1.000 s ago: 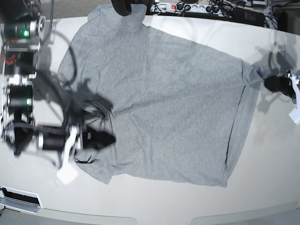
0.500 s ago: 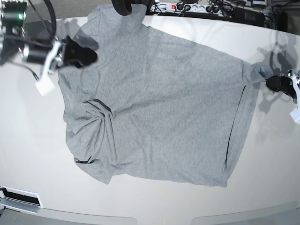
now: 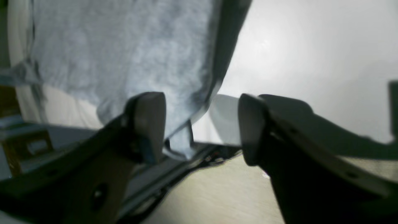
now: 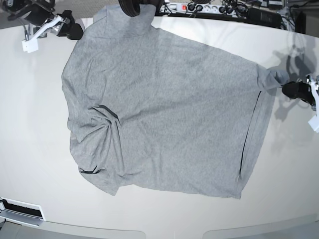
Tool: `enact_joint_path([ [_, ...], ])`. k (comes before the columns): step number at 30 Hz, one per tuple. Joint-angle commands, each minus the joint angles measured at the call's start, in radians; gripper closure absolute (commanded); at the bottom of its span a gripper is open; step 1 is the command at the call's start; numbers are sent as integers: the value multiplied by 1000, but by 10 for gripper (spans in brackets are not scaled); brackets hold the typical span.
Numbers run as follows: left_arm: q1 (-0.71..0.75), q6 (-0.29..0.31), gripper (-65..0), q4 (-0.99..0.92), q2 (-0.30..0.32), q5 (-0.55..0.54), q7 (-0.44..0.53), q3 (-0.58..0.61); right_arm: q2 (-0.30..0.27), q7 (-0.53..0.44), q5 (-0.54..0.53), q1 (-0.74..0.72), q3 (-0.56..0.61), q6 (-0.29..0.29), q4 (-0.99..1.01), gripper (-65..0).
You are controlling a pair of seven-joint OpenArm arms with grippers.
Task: Layout the t-shirt on the table in an organized manner, then fold the t-shirt properly
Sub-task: 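Grasp the hem corner with the right gripper and drag it toward the collar, then lift the t-shirt with both grippers and stretch it taut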
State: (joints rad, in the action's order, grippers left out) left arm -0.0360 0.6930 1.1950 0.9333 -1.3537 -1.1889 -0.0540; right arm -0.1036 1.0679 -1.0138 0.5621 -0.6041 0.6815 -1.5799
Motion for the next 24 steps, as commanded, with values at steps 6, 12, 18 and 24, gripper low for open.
enact_joint_path([
  [6,-14,5,0,9,31,-19,6,-14,-13,-8,-40,-79,-5,17,204,-394],
  [12,-14,5,0,9,31,-19,6,-14,-13,219,-257,-119,-4,17,340,-392],
  [18,-14,5,0,9,31,-20,7,-14,-14,314,-359,-105,-4,17,338,-392],
  [24,-14,5,0,9,31,-20,7,-14,-13,310,-360,-114,-3,17,337,-348],
])
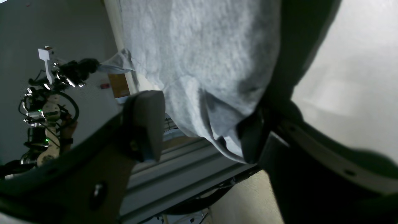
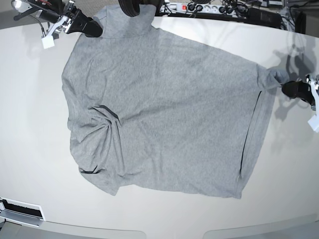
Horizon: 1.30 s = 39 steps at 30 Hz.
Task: Layout the t-shirt on the table in an organized manner, then fold the t-shirt properly
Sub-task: 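Lift the t-shirt with both grippers and stretch it taut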
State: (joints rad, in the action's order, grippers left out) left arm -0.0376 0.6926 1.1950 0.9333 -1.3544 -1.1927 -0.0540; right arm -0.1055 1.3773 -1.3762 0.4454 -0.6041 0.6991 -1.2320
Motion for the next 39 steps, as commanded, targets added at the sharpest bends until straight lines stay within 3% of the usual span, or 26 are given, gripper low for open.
enact_joint_path([
  [1,-13,6,0,9,31,-19,11,-14,-11,-4,3,3,-3,-1,-13,-306],
  [6,-13,6,0,9,31,-41,10,-14,-12,16,-72,3,-3,-1,-69,0],
  [10,-13,6,0,9,31,-56,0,-14,-14,19,-107,12,-3,-1,-193,0],
  [14,-13,6,0,10,34,-129,-138,-14,-37,19,-107,72,-3,-1,-383,0],
  [17,-12,6,0,53,34,-129,-204,-14,-74,19,-107,126,-5,-1,-528,0],
  [23,0,6,0,251,44,-129,-204,-14,-182,19,-107,231,-9,-1,-779,0],
  [33,222,-13,0,636,215,-129,-204,-14,-227,19,-75,291,-216,-1,-888,0],
  [39,373,-16,0,730,319,-101,-204,-14,-249,19,-94,398,-245,-1,-888,0],
])
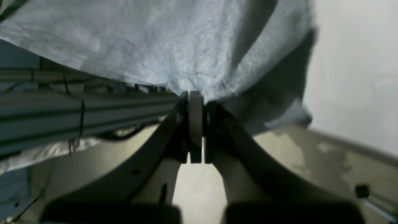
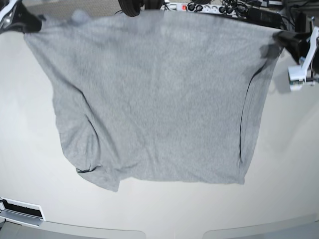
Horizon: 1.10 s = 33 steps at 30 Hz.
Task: Layout the t-shirt on the table in an organized manner, then fold the t-shirt properly
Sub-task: 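Lift the t-shirt with both grippers and stretch it taut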
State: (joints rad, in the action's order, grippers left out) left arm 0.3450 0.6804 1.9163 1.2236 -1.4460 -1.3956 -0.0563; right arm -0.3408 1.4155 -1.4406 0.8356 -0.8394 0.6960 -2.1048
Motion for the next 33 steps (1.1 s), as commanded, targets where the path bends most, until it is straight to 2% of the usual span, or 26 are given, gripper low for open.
enact_joint_path([
  [1,2,-5,0,13,39,8,-1,-12,-14,-19,-42,21,-10,2,-15,0],
  [6,7,-5,0,12,94,95,-1,-12,-13,-19,-43,36,-10,2,-15,0],
  [8,7,-25,0,12,101,69,-1,-11,-10,-19,-43,36,-10,2,-15,0],
  [11,17,-39,0,13,101,-36,-1,-11,-3,-19,-43,34,-10,2,-15,0],
  [17,158,-33,0,12,101,-38,-1,-11,-3,-19,-43,34,-6,2,-15,0],
  [20,255,-25,0,12,101,64,-1,-11,-3,-19,-43,34,27,2,-15,0],
  [22,301,-22,0,12,101,125,-1,-11,-3,-19,-6,34,63,2,-15,0],
  [27,322,-22,0,12,101,137,-1,-11,-3,-19,89,34,117,2,-15,0],
  [30,322,-22,0,13,101,143,-1,-11,-3,-19,90,34,118,2,-15,0],
  [33,322,-22,0,12,101,204,-1,-12,-3,-19,77,34,118,2,-15,0],
])
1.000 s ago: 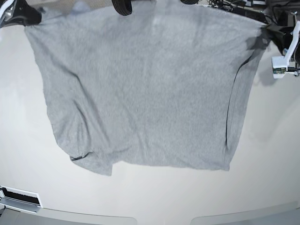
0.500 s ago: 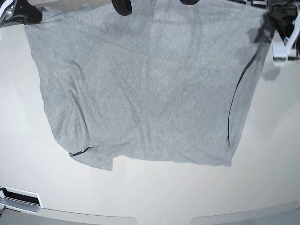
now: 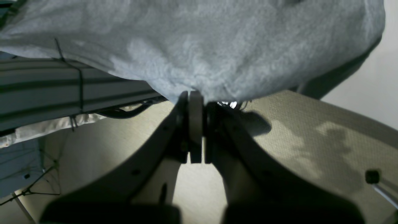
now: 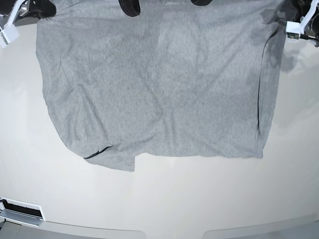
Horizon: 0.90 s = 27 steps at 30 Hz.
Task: Layout the t-shirt on the table in an organized manner, then fold the t-shirt properly
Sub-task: 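Lift the t-shirt with both grippers and stretch it taut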
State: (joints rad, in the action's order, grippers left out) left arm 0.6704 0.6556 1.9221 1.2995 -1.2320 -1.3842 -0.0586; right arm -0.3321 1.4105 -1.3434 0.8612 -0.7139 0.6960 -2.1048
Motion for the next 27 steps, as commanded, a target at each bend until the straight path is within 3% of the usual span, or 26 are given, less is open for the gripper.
enact_joint_path([
  [1,-3,3,0,6,26,18,-12,-10,-12,-14,-19,8,-8,2,-15,0],
  [6,-3,2,0,7,25,141,-12,-10,-12,-14,-8,8,-8,2,-15,0],
  [15,-6,43,0,7,45,206,-12,-10,-11,-14,18,9,-6,2,-15,0],
  [21,-13,43,0,7,132,87,-12,-10,-12,-14,88,11,-6,2,-14,0],
  [27,-184,43,0,7,115,-83,-12,-10,-12,-14,87,11,-6,2,-14,0],
])
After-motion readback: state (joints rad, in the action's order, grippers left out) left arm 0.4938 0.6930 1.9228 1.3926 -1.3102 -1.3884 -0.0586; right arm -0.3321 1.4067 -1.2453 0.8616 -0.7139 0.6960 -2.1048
